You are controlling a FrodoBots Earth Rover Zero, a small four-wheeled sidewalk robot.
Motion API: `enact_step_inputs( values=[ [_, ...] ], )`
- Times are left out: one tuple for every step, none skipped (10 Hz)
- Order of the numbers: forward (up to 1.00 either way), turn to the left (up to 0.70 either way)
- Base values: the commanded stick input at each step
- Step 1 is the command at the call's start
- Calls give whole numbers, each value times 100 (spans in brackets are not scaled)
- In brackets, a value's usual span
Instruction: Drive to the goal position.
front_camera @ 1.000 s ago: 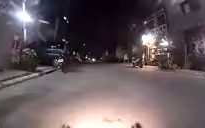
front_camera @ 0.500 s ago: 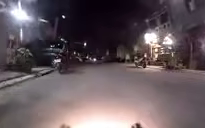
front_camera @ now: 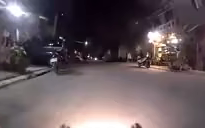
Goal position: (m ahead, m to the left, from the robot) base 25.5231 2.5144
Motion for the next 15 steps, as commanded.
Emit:
enact_step_inputs(
  values=[
    [85,0],
    [85,0],
    [85,0],
    [85,0],
    [85,0],
    [85,0],
    [85,0],
    [85,0],
    [85,0],
    [85,0],
    [85,0],
    [85,0],
    [85,0],
    [85,0],
    [85,0]
  ],
)
